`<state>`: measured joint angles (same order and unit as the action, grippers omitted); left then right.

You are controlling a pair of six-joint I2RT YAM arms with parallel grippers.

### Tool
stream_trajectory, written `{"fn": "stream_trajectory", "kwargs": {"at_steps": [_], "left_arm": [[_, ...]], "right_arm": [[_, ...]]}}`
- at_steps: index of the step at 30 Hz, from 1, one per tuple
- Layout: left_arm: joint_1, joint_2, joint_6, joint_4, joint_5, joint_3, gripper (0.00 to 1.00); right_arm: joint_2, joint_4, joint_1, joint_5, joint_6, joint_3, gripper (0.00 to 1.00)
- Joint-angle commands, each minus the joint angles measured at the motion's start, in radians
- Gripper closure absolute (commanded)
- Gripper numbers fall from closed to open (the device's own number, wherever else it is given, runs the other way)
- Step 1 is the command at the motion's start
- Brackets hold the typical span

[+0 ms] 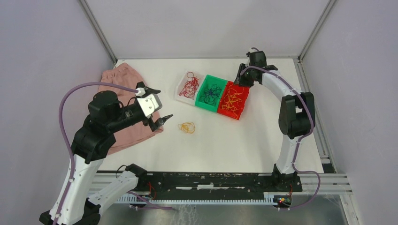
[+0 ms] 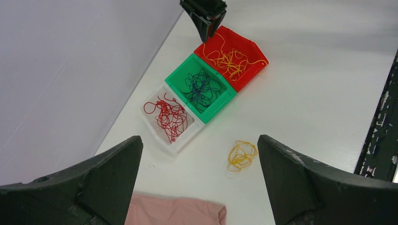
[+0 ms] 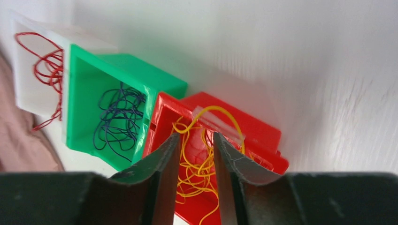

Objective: Untangle the cables
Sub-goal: Place the cable in the bin.

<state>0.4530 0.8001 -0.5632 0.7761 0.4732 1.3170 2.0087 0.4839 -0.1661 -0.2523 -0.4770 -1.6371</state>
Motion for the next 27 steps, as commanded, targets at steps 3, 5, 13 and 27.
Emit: {"fn": "stream_trajectory", "kwargs": {"at_steps": [3,5,13,27], "left_arm": [[-0.002,-0.004,-0.013,-0.020,0.014,0.019,0.01],[-0.003,-0.004,-0.012,-0.020,0.015,0.019,0.01],[-0.003,-0.012,-0.019,-0.015,0.002,0.019,0.01],[-0.003,-0.015,-0.034,-0.008,-0.010,0.026,0.01]], "right_arm": [[-0.131,-0.103,-0.123,0.286,-0.058,0.113,0.56],[-0.121,-0.119,-0.148,0.334,-0.109,0.120,0.55],[-0.079,-0.146,-0.161,0.459,-0.271,0.106,0.59],[-0.005,-0.120,-0.167,0.491,-0.351,0.045,0.66]]}}
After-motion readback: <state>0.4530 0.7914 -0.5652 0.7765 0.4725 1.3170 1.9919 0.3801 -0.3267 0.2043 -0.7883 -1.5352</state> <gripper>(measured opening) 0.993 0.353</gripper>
